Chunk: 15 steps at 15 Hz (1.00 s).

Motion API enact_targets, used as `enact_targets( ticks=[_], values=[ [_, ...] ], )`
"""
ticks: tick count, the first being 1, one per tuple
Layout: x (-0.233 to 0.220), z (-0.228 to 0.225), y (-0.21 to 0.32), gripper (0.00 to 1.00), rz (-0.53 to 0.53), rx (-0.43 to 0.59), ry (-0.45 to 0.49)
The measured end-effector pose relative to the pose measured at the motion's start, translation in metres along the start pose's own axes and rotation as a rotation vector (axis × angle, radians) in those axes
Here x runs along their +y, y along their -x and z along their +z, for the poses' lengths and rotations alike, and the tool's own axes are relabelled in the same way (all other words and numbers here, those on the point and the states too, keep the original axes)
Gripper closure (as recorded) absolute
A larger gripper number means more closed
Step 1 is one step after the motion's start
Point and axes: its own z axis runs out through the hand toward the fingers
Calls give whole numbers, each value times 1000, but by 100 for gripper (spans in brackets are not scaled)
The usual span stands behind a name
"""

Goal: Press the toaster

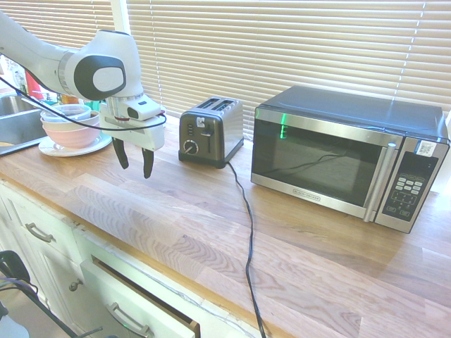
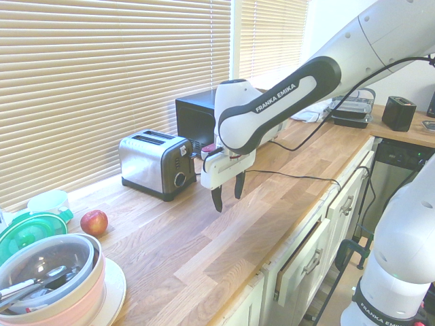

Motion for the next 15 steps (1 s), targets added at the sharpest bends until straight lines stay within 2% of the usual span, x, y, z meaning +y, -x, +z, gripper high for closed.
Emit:
enact_targets(
  ticks=[3, 6, 8, 11, 15],
  values=[
    [0, 1, 0, 0, 25, 0, -19],
    [13, 44, -3, 0, 78, -51, -42],
    [31, 62, -35, 0, 119, -28, -101],
    [67, 51, -84, 0, 159, -4, -167],
    [79, 16, -76, 0, 134, 57, -230]
  ],
)
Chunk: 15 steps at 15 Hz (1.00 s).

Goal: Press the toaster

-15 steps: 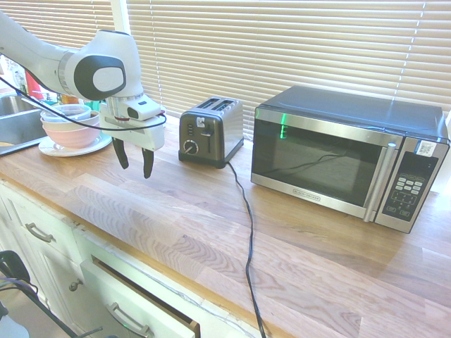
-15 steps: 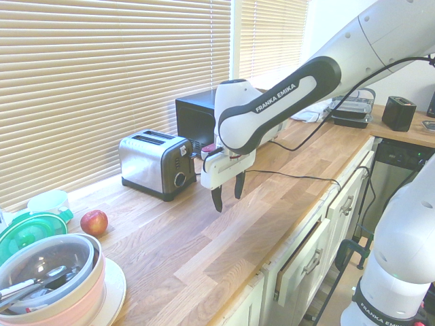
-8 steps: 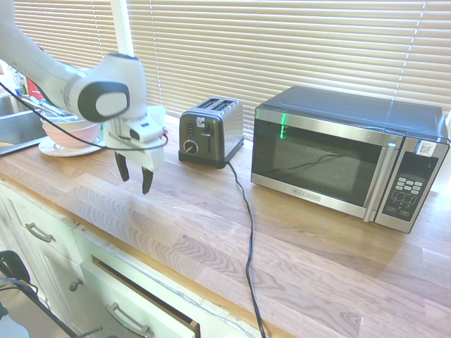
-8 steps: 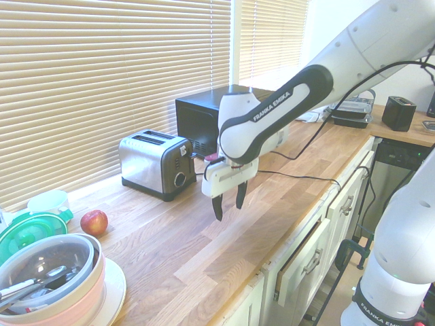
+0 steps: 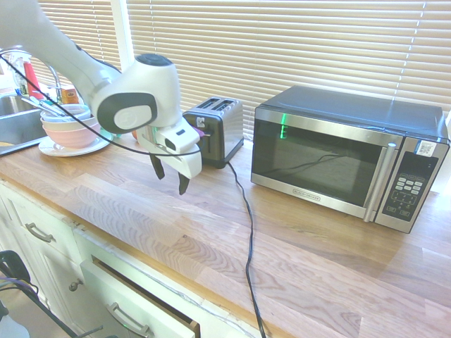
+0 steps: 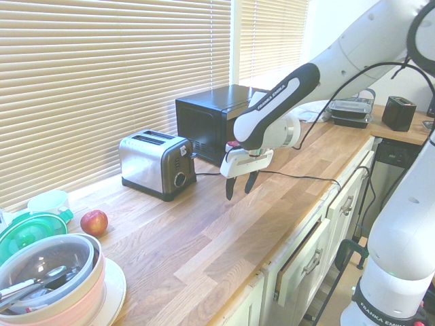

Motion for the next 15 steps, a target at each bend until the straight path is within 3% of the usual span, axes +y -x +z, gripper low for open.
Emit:
enact_targets(
  ticks=[5, 15],
  values=[
    [-40, -41, 7, 0, 28, 76, -65],
    [-122, -80, -46, 0, 39, 72, -76]
  ],
)
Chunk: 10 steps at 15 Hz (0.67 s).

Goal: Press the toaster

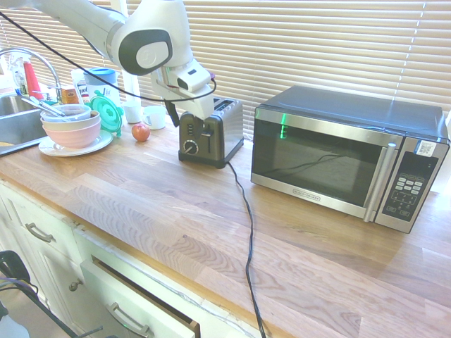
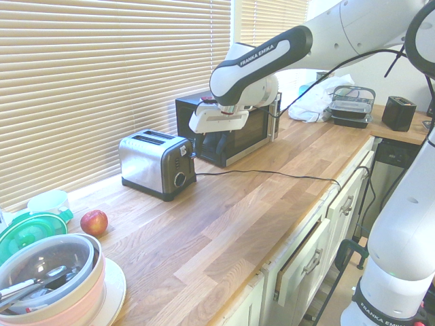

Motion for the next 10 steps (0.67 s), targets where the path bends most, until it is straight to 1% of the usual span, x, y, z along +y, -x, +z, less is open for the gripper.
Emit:
enact_targets(
  ticks=[2, 4, 7, 10],
  values=[
    [-17, 2, -9, 0, 7, 4, 17],
    [-35, 7, -13, 0, 6, -20, 42],
    [-59, 6, 6, 0, 8, -39, 61],
    [-55, 7, -1, 0, 29, -40, 64]
  ],
)
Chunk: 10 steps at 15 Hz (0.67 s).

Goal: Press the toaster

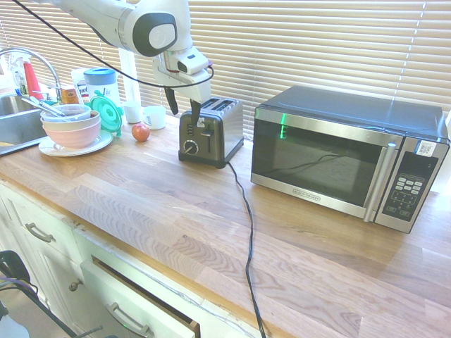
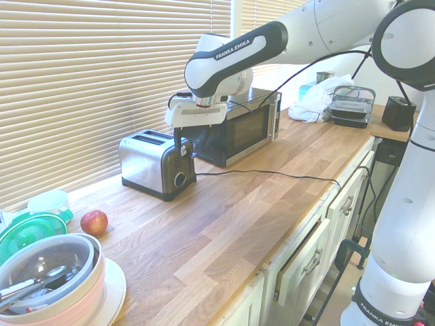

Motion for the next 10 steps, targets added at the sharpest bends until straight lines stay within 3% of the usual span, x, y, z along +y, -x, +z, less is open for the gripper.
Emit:
enact_targets(
  ticks=[1, 2, 10],
  values=[
    [6, 2, -8, 0, 12, -1, 3],
    [11, 4, -16, 100, 20, -3, 6],
    [12, 15, -21, 100, 10, -11, 5]
  ],
)
